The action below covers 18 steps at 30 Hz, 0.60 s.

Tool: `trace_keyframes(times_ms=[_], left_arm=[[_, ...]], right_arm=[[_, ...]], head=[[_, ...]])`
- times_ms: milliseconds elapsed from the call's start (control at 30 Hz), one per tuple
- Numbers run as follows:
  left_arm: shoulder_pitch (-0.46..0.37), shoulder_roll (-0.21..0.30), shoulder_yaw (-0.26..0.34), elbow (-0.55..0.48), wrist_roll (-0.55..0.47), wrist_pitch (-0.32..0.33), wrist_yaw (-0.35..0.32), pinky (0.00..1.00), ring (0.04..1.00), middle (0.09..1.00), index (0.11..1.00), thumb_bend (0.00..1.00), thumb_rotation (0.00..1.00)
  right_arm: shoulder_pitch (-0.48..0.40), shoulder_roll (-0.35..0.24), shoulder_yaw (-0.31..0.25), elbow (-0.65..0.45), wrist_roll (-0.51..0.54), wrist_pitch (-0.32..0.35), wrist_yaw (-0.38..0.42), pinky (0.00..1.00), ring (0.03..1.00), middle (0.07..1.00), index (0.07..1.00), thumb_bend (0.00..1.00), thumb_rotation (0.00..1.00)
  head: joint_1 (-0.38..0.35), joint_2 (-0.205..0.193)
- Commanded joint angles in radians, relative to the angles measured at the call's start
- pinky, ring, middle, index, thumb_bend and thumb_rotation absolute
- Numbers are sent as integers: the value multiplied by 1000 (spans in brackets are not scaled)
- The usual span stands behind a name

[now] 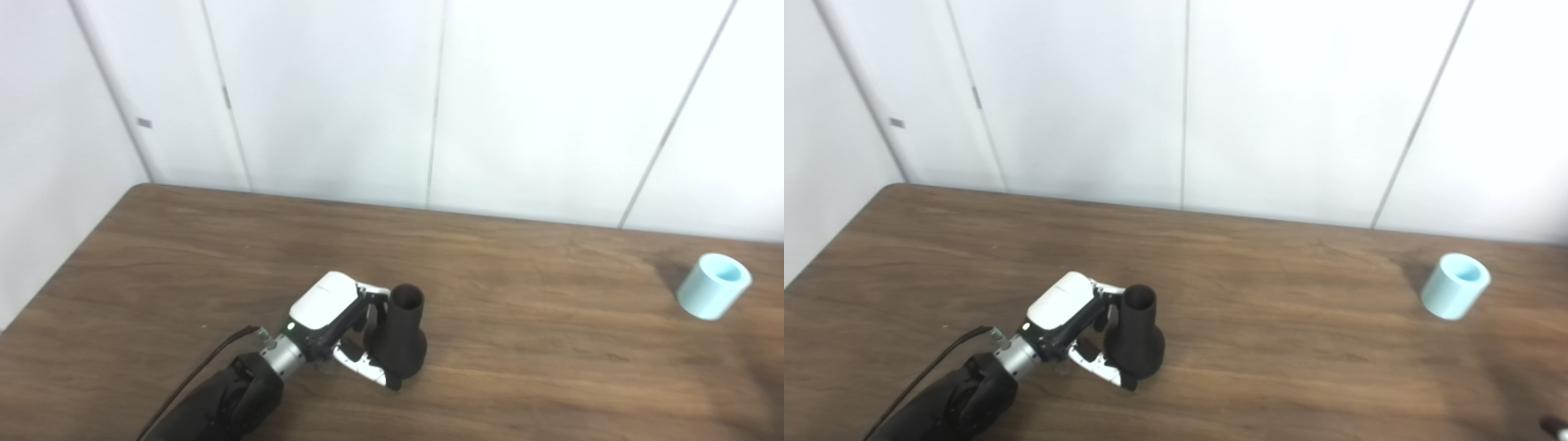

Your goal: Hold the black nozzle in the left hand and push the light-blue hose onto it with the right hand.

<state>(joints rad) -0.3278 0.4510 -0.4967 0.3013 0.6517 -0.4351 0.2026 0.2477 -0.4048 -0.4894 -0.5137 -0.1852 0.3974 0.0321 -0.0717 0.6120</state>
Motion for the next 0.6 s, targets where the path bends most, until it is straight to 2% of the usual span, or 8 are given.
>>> trace_keyframes(times_ms=[0, 67, 200, 300, 333, 500, 567], left_arm=[[52, -16, -60, 14, -18, -35, -8, 234, 313, 451, 509, 521, 0], [51, -9, -71, 15, -27, -35, -2, 234, 318, 452, 507, 522, 0], [50, 4, -88, 6, -24, -35, 9, 187, 269, 419, 511, 519, 0], [46, 8, -109, 3, -32, -35, 21, 166, 241, 400, 512, 516, 0], [44, 12, -118, 1, -38, -35, 25, 152, 224, 449, 491, 522, 0], [35, 30, -163, -9, -59, -35, 52, 145, 217, 472, 481, 524, 0], [31, 31, -172, -7, -59, -35, 57, 146, 217, 408, 503, 517, 0]], right_arm=[[-37, -29, 3, -62, -37, 36, -13, 459, 559, 606, 621, 781, 197], [-49, -27, 17, -78, -61, 63, -10, 490, 588, 634, 641, 821, 204], [-85, -7, 42, -64, -90, 59, -24, 545, 635, 673, 670, 881, 200], [-130, 28, 37, -53, -92, 70, -13, 600, 692, 717, 707, 904, 101], [-141, 31, 42, -51, -102, 72, -5, 618, 709, 735, 726, 904, 97], [-200, 74, 30, -38, -118, 72, 58, 665, 755, 786, 771, 890, 135], [-223, 91, 24, -27, -133, 72, 79, 672, 768, 799, 787, 884, 150]], head=[[-13, 1], [-23, 1], [-28, 7], [-33, 10], [-36, 11], [-48, 16], [-52, 16]])
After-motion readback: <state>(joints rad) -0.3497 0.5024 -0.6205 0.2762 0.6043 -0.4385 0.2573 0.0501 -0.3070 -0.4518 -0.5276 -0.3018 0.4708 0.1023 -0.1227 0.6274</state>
